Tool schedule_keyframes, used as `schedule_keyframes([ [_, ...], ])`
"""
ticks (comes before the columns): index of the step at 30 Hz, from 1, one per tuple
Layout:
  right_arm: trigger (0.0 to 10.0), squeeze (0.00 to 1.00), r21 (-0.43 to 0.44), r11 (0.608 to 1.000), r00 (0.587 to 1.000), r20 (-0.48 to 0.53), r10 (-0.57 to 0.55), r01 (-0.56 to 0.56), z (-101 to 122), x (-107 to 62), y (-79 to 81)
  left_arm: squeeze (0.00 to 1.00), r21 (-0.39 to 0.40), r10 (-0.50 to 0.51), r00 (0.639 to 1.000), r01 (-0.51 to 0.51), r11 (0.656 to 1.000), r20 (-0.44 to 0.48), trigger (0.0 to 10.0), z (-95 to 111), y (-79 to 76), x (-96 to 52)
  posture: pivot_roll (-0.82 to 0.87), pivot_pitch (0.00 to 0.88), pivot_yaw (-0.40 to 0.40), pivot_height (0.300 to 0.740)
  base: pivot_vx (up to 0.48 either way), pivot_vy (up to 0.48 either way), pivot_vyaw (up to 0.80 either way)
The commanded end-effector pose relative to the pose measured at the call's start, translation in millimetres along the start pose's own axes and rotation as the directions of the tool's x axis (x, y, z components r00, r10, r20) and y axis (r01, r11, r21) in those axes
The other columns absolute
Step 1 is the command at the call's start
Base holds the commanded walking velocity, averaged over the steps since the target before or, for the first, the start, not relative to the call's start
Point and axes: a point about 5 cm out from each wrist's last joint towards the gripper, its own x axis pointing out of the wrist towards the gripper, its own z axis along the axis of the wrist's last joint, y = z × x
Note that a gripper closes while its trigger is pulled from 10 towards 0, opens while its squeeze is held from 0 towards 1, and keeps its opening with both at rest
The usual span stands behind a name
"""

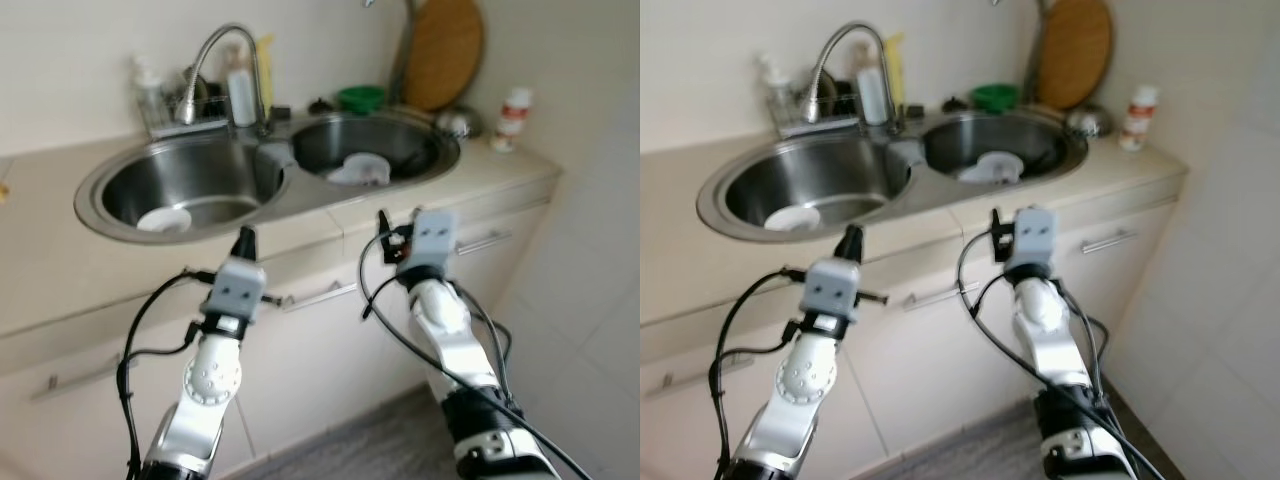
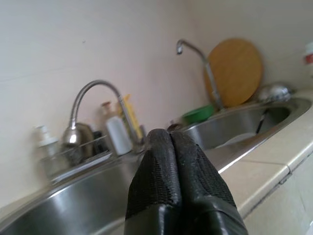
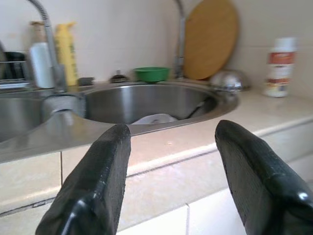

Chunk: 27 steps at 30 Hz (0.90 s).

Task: Kitchen organization

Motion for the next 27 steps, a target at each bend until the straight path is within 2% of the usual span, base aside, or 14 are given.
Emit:
schedule_keyframes([
  [1, 10.0, 0.0, 0.0, 1.0, 0.999, 0.018, 0.027, -0.027, 4.8, 1.5, 10.3, 0.0, 0.014, 0.007, 1.0, -0.007, 1.0, -0.005, 10.0, -2.5, 5.1, -1.0, -0.03, 0.0, -0.008, 0.74, 0.0, 0.0, -0.8],
  [27, 10.0, 0.0, -0.006, 1.0, 1.0, 0.016, -0.016, 0.016, 1.6, -0.9, 4.4, 0.0, 0.015, -0.04, 0.999, 0.04, 0.999, -0.013, 10.0, -5.9, -0.9, -3.9, -0.04, 0.0, 0.002, 0.74, 0.0, 0.0, -0.8],
])
